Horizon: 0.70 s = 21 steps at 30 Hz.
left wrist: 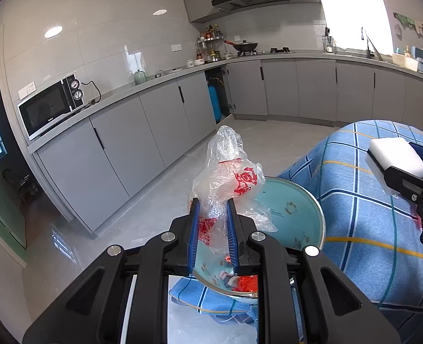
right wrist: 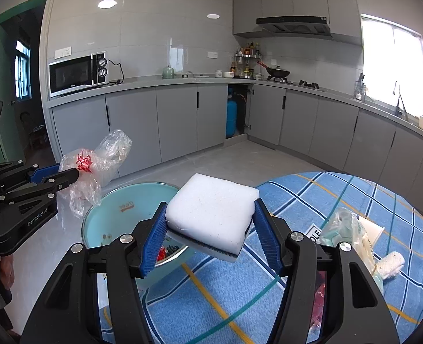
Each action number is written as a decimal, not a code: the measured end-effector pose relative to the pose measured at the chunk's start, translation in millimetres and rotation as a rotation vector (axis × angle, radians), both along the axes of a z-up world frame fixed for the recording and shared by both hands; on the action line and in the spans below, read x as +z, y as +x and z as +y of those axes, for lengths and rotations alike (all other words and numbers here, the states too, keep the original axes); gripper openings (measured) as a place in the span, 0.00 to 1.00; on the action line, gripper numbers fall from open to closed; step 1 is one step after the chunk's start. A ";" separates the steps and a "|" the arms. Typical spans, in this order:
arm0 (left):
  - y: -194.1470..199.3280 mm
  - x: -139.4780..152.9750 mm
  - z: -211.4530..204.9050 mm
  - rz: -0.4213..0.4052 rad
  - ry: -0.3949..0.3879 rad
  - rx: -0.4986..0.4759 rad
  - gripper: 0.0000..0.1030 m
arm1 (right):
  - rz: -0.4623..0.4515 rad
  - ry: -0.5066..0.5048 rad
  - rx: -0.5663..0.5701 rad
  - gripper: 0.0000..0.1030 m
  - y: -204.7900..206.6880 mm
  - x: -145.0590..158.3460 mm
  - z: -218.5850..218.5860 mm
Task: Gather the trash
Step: 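Carry the sponge and clear plastic bag over the light-blue bucket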
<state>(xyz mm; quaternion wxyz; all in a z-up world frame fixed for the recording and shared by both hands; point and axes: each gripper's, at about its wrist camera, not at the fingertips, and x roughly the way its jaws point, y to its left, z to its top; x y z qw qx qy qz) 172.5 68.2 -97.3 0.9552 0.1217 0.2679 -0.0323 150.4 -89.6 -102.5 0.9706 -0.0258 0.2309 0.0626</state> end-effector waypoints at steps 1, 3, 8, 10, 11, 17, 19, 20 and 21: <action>0.5 0.2 1.2 0.000 0.000 0.003 0.17 | 0.000 0.000 0.002 0.58 0.6 0.2 1.2; 1.8 0.2 4.9 0.000 0.000 0.009 0.17 | 0.000 -0.002 0.008 0.58 2.5 0.2 3.2; 5.1 -0.6 10.4 0.005 0.002 0.027 0.18 | -0.002 -0.007 0.025 0.58 7.9 1.1 11.0; 5.4 -0.6 12.0 0.003 0.002 0.033 0.18 | -0.002 -0.007 0.033 0.58 10.3 1.2 13.4; 5.6 -0.2 13.1 0.000 0.003 0.037 0.18 | -0.002 -0.007 0.036 0.58 12.5 1.0 11.9; 9.1 -0.1 19.6 -0.001 -0.001 0.059 0.18 | 0.002 -0.013 0.056 0.58 19.8 -0.7 17.7; 9.6 -0.3 21.7 -0.001 -0.003 0.064 0.18 | 0.003 -0.013 0.061 0.58 22.0 -1.9 18.4; 10.4 -0.5 22.8 0.000 -0.003 0.068 0.18 | 0.004 -0.013 0.063 0.58 23.0 -2.1 19.1; 10.9 -0.5 23.2 0.001 -0.004 0.069 0.18 | 0.004 -0.014 0.066 0.58 24.2 -2.4 19.4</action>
